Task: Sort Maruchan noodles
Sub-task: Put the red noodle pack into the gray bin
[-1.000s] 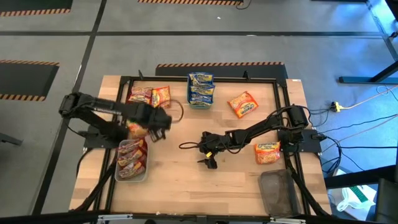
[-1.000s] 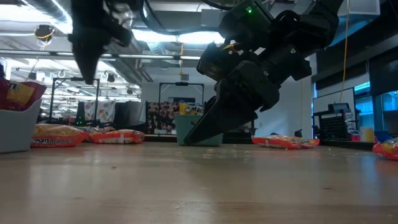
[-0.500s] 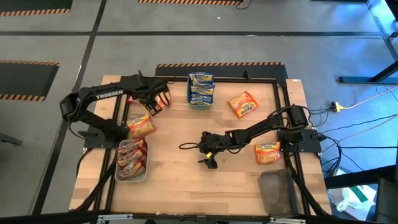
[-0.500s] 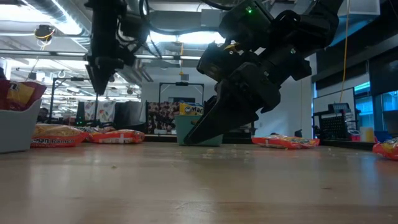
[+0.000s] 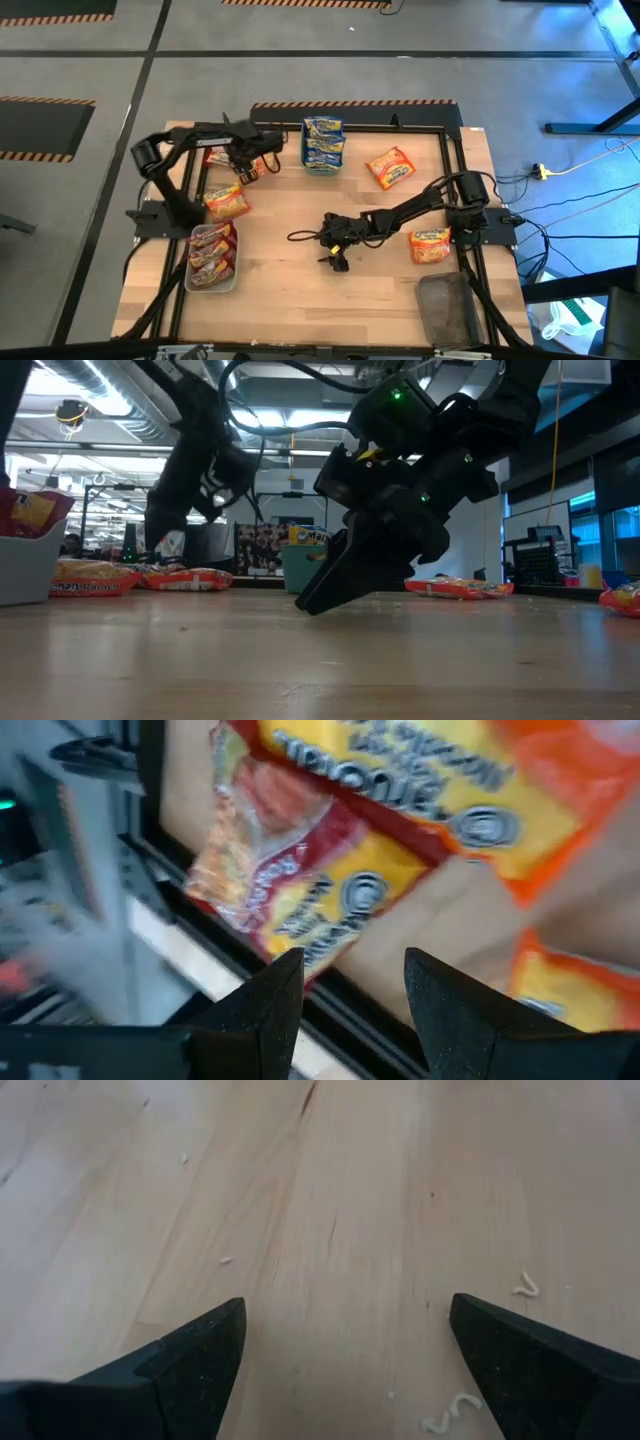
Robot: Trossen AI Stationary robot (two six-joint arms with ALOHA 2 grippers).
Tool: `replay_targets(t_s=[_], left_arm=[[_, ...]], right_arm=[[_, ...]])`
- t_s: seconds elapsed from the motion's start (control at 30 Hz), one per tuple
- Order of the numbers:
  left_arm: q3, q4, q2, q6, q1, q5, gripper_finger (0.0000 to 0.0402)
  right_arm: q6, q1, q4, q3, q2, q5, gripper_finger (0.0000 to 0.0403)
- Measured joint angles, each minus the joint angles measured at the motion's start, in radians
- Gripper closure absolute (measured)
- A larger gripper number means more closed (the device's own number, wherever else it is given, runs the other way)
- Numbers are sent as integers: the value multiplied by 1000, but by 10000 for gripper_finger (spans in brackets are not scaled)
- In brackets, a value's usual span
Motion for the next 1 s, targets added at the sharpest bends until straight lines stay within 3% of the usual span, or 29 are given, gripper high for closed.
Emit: replay_targets(t_s=[0.43,0.6,1.0], left_arm=[[-177,117,30,51,21,-92,233],[-228,219,30,94,45,-195,233],[-327,495,29,219,99,-181,243]], right_arm=[[-24,0,2,0,2,0,52],[-24,0,3,0,2,0,52],[-23,0,4,0,3,-1,52]])
